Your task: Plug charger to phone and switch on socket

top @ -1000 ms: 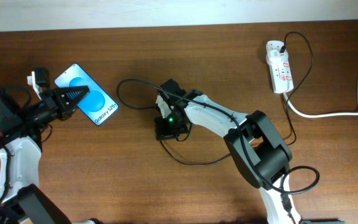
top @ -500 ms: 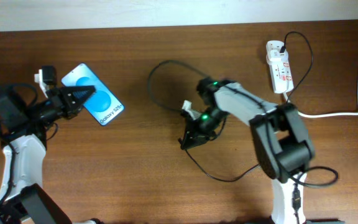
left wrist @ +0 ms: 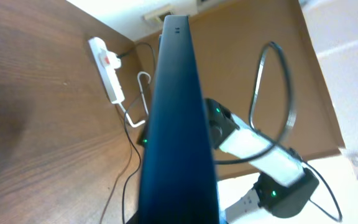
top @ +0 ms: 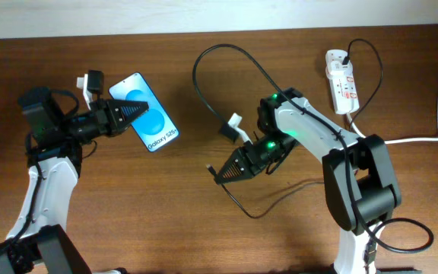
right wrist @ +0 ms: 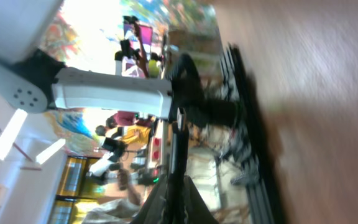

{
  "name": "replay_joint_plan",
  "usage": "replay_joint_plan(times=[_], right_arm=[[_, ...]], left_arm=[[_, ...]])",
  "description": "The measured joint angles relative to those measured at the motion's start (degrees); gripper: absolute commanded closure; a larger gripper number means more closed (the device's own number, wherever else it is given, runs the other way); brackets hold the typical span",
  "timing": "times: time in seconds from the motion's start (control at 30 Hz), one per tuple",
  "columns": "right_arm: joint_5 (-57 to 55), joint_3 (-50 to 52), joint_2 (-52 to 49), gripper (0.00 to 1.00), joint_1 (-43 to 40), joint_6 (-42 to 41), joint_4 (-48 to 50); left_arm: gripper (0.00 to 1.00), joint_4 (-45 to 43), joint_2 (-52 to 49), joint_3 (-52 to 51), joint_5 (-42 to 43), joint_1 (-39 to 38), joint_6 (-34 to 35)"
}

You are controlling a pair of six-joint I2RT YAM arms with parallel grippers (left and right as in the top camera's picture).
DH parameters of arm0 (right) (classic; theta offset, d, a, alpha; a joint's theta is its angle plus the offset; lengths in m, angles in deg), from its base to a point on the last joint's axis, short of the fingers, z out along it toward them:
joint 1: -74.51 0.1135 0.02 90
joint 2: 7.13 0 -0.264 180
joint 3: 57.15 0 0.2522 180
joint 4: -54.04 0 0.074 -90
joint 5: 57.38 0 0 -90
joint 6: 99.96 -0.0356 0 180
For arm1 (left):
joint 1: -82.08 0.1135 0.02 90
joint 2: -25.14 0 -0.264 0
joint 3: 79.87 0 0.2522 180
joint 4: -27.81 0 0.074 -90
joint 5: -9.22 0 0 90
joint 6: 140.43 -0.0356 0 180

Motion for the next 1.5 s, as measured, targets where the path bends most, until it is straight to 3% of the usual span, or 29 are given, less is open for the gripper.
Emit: replay_joint_plan(times=[0.13,0.27,0.47,0.53,0.63,0.8,1.33,1.5], right_arm=[[3.5,0.1,0.0,0.95,2.8,4.3,6.9],[4.7,0.2,0.0,0.96,4.6,0.3,16.6],[5.0,0.3,0.0,0.96,4.4,-19.6,36.5],[4.6,0.3,0.0,0.96,4.4,-29.7,43.8],[4.5,0.3,0.0,0.96,4.4,-37.0,48.7],[4.4,0.3,0.0,0.96,4.4,-43.7,50.0],[4.2,0.3,1.0,0.96,4.4,-41.1,54.1],[1.4,-1.2,2.5,0.96,4.4,-46.3,54.2]], left_arm=[[1.00,-5.0,0.0,0.0,-1.8,0.0,4.9],[1.00,-10.1,0.0,-0.1,-3.1,-0.5,9.6],[1.00,-12.3,0.0,-0.1,-4.6,-3.4,12.2],[1.00,-12.5,0.0,-0.1,-4.7,-3.8,12.5],[1.00,-13.2,0.0,-0.1,-5.0,-3.8,12.6],[1.00,-19.5,0.0,-0.1,-1.8,-3.8,12.6],[1.00,-15.3,0.0,-0.2,-0.6,-3.8,12.6],[1.00,-15.0,0.0,-0.2,-1.0,-3.8,12.6]])
